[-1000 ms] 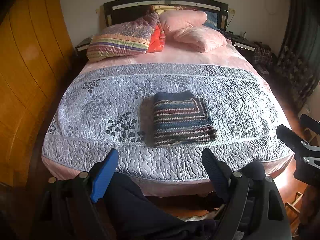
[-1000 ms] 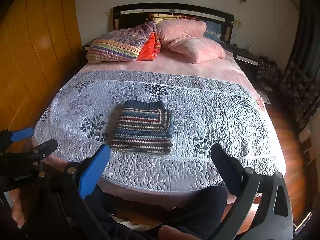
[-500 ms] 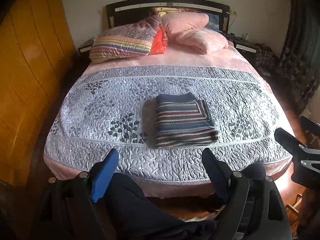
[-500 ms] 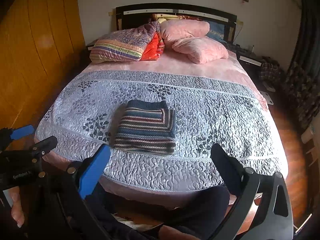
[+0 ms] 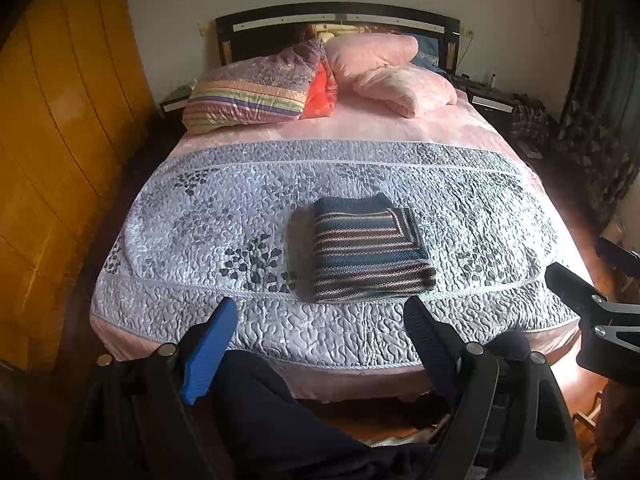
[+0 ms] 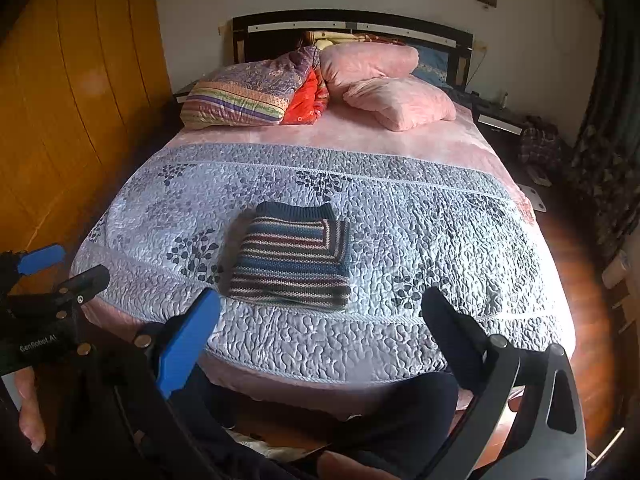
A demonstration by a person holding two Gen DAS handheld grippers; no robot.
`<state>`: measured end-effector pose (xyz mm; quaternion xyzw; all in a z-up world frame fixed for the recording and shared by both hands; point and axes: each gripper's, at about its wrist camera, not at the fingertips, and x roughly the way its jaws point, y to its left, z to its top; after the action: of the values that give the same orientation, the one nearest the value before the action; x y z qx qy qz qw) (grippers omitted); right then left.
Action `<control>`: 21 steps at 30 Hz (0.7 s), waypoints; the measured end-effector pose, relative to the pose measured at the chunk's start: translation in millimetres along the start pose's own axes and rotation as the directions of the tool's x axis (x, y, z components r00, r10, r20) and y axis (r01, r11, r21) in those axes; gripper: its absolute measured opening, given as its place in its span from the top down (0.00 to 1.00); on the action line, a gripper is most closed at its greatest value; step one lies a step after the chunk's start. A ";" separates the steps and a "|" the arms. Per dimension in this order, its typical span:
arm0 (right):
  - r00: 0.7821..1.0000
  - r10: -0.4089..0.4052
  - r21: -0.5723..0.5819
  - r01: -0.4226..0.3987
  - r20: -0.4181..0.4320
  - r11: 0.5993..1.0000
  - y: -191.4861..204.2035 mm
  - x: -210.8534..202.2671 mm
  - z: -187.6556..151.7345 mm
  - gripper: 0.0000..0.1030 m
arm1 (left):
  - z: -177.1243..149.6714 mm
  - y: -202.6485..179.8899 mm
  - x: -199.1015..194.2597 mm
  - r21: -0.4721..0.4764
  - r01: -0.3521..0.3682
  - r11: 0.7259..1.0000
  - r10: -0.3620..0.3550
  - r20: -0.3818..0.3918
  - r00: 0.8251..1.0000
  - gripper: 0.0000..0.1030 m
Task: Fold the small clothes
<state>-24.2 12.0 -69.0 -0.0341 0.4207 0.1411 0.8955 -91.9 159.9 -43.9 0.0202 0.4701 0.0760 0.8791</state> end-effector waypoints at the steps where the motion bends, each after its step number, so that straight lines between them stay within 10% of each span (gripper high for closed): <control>1: 1.000 -0.001 0.000 0.001 0.001 1.000 0.1 -0.9 -0.2 0.03 | 0.0 0.0 -1.2 0.000 0.001 1.000 -0.001 0.003 1.000 0.17; 21: 1.000 -0.007 0.006 0.006 0.013 1.000 -0.6 -7.8 3.7 0.03 | -0.3 0.1 -7.8 -0.005 0.000 1.000 0.000 0.024 1.000 0.17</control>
<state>-26.0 10.3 -60.8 -0.0321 0.4153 0.1372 0.8987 -96.4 158.8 -37.7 0.0190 0.4595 0.0769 0.8847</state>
